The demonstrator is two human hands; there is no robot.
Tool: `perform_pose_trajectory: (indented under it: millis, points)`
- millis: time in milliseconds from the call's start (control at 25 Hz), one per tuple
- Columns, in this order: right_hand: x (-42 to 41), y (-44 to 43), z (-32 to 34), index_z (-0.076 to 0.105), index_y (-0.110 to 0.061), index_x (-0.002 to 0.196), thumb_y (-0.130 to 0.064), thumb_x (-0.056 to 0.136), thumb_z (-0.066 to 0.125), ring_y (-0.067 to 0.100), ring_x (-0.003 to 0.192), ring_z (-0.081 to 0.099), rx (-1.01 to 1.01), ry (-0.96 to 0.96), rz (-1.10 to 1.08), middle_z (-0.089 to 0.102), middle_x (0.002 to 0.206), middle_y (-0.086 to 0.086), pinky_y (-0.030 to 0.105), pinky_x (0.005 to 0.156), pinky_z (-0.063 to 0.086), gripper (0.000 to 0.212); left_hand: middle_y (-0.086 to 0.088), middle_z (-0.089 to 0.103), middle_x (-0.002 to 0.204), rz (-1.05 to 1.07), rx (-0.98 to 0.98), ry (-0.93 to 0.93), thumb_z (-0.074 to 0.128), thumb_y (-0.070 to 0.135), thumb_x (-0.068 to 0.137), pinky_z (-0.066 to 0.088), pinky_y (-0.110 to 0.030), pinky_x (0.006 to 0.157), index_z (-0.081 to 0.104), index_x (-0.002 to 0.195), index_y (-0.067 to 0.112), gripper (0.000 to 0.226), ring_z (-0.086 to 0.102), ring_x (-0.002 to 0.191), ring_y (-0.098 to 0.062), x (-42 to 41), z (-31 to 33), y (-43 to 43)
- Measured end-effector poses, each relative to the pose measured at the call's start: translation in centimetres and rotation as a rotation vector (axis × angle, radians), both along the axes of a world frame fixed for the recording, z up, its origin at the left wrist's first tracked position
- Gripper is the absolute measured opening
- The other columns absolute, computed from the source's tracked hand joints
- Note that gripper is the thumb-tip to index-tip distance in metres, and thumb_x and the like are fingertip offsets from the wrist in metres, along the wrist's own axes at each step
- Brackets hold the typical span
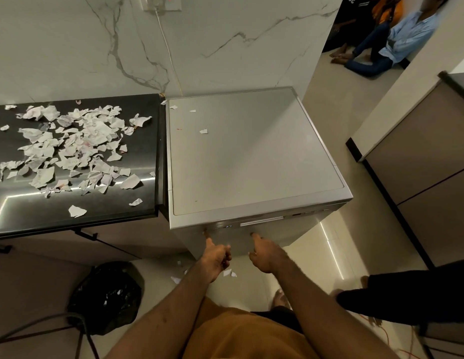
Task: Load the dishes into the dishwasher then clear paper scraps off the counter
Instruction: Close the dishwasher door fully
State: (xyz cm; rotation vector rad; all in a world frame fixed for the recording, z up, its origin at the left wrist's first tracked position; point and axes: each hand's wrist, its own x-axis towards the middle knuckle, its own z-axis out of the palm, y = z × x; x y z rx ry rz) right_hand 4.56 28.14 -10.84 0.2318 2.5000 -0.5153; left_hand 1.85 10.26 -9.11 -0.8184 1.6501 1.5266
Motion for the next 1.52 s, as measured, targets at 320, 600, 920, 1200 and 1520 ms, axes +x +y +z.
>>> perform_pose_trajectory:
  millis: [320,600,920,1200,1520]
  points:
    - [1.1,3.7,-1.0,0.028,-0.013,0.159,-0.037,0.099,0.058,0.04,0.127,0.061,-0.099,0.001,-0.21,0.061,0.142,0.02,0.047,0.104,0.052,0.072,-0.012,0.062,0.087,-0.059,-0.197,0.042,0.051,0.003,0.1,0.042,-0.022,0.042,0.018,0.155,0.022,0.066,0.057,0.058,-0.013,-0.6,-1.2,2.3]
    - [0.0,10.5,0.2,0.012,-0.01,0.166,-0.029,0.099,0.064,0.04,0.127,0.061,-0.226,0.068,-0.495,0.064,0.136,0.024,0.045,0.106,0.05,0.086,-0.017,0.073,0.096,-0.51,-0.47,0.165,0.061,0.033,0.089,0.059,-0.035,0.05,0.029,0.145,0.012,0.068,0.074,0.073,-0.028,-0.8,-3.2,7.4]
    - [-0.2,17.5,0.5,-0.003,-0.013,0.167,-0.026,0.102,0.064,0.044,0.139,0.051,-0.348,0.077,-0.731,0.045,0.157,0.026,0.045,0.114,0.043,0.095,-0.027,0.07,0.112,-0.795,-0.516,0.304,0.055,0.023,0.091,0.059,-0.039,0.079,0.004,0.163,0.034,0.089,0.072,0.095,-0.04,1.2,-1.7,12.5]
    - [0.5,21.0,0.0,-0.004,-0.033,0.167,-0.019,0.102,0.062,0.039,0.128,0.062,-0.402,0.062,-0.57,0.051,0.155,0.022,0.035,0.103,0.047,0.094,-0.024,0.063,0.134,-0.715,-0.498,0.244,0.057,0.023,0.092,0.058,-0.047,0.094,0.002,0.165,0.032,0.091,0.068,0.111,-0.04,4.1,-1.9,14.8]
    - [1.0,23.0,-1.2,-0.009,-0.039,0.166,-0.024,0.102,0.059,0.041,0.125,0.062,-0.402,-0.015,-0.504,0.059,0.146,0.02,0.038,0.104,0.048,0.095,-0.019,0.063,0.132,-0.671,-0.519,0.221,0.056,0.031,0.093,0.06,-0.045,0.089,0.004,0.162,0.037,0.086,0.071,0.102,-0.035,7.0,-1.7,16.6]
